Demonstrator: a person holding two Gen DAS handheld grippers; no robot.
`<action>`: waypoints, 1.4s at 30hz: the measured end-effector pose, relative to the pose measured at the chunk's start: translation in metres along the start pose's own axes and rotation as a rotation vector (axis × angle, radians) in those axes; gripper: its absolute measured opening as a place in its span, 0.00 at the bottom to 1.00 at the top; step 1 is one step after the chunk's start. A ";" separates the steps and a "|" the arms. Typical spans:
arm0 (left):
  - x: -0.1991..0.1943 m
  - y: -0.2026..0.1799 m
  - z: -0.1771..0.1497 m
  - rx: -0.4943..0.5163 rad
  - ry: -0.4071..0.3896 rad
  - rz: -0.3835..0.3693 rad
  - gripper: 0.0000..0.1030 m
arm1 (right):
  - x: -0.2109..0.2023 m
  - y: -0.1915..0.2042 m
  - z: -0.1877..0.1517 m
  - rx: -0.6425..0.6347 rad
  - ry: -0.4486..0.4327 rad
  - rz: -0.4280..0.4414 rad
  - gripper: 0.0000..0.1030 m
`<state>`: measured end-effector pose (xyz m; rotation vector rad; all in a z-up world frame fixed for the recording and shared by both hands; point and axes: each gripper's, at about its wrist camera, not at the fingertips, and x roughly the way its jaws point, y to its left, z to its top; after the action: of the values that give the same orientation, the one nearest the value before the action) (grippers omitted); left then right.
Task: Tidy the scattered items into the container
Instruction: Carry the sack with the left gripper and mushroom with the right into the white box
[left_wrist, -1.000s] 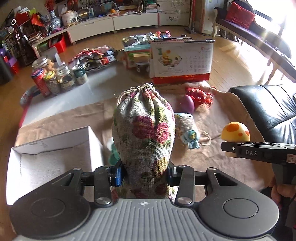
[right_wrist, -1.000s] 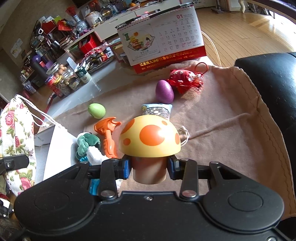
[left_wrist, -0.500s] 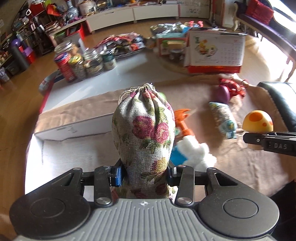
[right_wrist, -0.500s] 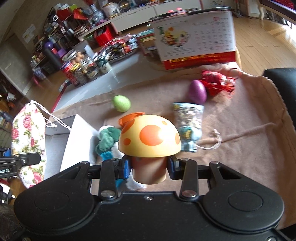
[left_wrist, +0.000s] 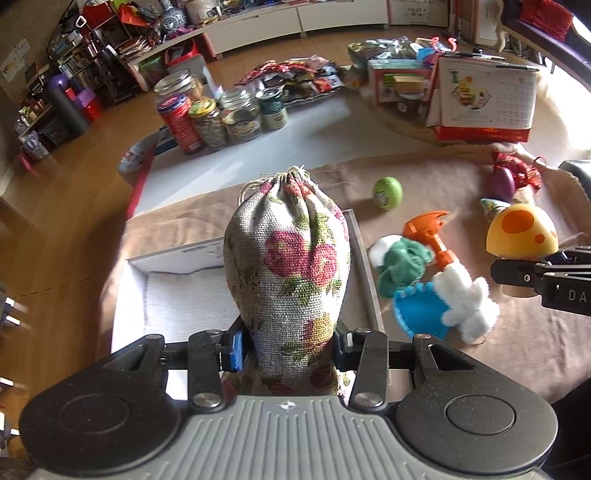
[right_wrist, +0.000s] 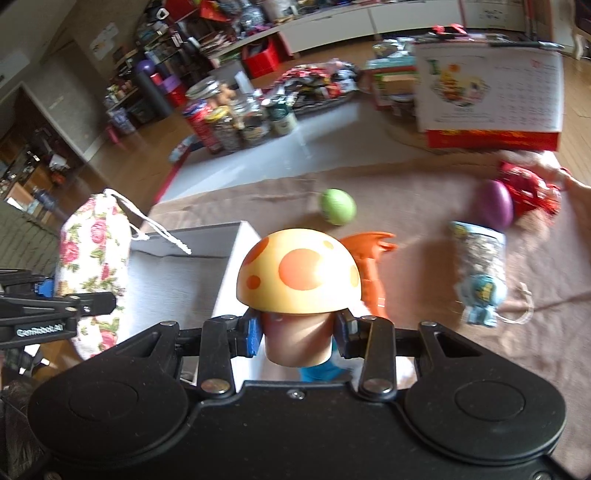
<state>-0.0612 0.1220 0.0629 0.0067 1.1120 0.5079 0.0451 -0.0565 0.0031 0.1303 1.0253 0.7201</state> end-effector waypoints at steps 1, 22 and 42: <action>0.001 0.003 -0.001 0.001 0.005 0.008 0.42 | 0.002 0.006 0.001 -0.004 0.001 0.010 0.40; 0.056 0.082 -0.019 -0.033 0.145 0.107 0.43 | 0.069 0.120 0.010 -0.128 0.108 0.102 0.40; 0.158 0.102 -0.023 -0.044 0.281 0.082 0.43 | 0.147 0.139 -0.001 -0.094 0.261 0.026 0.40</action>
<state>-0.0664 0.2688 -0.0561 -0.0592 1.3794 0.6200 0.0229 0.1387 -0.0465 -0.0332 1.2370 0.8220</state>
